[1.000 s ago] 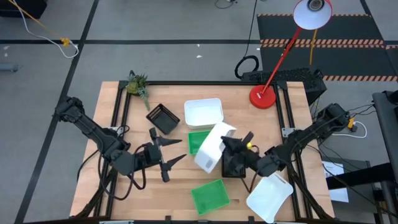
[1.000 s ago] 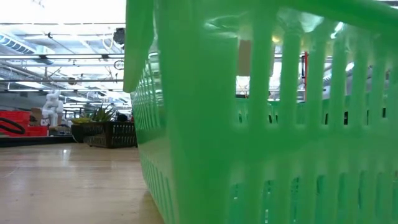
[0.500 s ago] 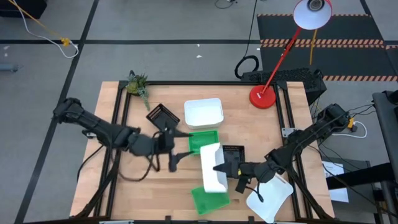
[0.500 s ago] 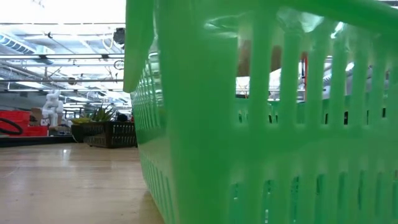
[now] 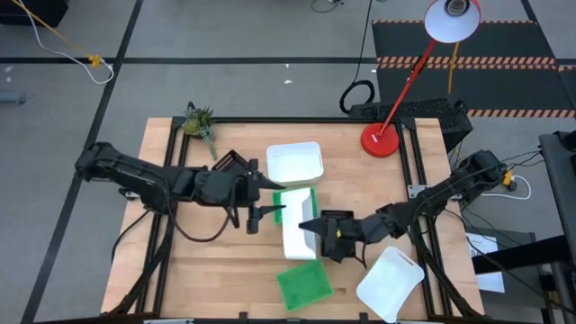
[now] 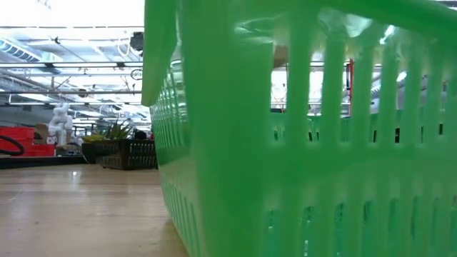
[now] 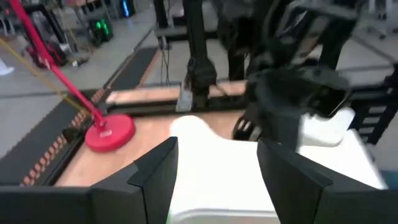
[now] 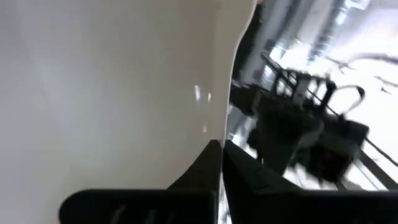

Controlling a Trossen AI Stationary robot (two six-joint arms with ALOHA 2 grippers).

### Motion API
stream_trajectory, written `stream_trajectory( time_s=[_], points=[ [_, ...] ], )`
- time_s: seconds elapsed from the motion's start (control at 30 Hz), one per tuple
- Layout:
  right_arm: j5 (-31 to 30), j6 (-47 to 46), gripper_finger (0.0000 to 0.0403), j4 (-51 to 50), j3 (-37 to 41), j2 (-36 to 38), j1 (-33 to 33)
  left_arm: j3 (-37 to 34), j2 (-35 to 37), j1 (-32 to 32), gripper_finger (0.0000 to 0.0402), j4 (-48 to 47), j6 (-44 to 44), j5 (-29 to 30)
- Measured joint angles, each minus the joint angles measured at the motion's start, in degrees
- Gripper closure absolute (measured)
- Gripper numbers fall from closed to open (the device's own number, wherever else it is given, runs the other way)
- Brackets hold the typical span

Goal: Stack baskets by color
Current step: Stack the bottom left white bin on the top white bin

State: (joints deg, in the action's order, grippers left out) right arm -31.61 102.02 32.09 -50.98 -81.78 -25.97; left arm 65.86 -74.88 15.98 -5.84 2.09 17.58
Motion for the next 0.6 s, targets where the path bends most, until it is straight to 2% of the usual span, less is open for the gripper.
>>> stream_trajectory(
  time_s=[0.1,0.17,0.3,0.37,0.5,0.6],
  points=[
    [-3.1,1.2,0.0403,6.3,0.0,0.0,2.1,0.1,0.1,2.6,0.0179,-0.2,1.4,2.7],
    [-5.4,2.0,0.0403,10.0,0.0,0.0,3.6,0.0,-0.2,5.1,0.0175,-1.0,3.6,6.6],
    [-11.3,4.8,0.0403,13.6,0.0,0.0,6.9,0.0,-0.3,10.5,0.0170,-0.5,8.7,21.6],
    [-14.2,6.3,0.0403,14.8,0.0,0.0,8.5,0.0,-0.5,13.2,0.0170,-1.9,9.8,27.1],
    [-17.5,5.7,0.0403,16.6,0.0,0.0,11.7,-0.5,-0.5,15.7,0.0170,-1.6,7.5,29.0],
    [-17.9,2.5,0.0403,17.4,0.0,0.0,13.8,-2.2,-2.2,15.2,0.0170,0.5,6.3,29.8]
  ],
)
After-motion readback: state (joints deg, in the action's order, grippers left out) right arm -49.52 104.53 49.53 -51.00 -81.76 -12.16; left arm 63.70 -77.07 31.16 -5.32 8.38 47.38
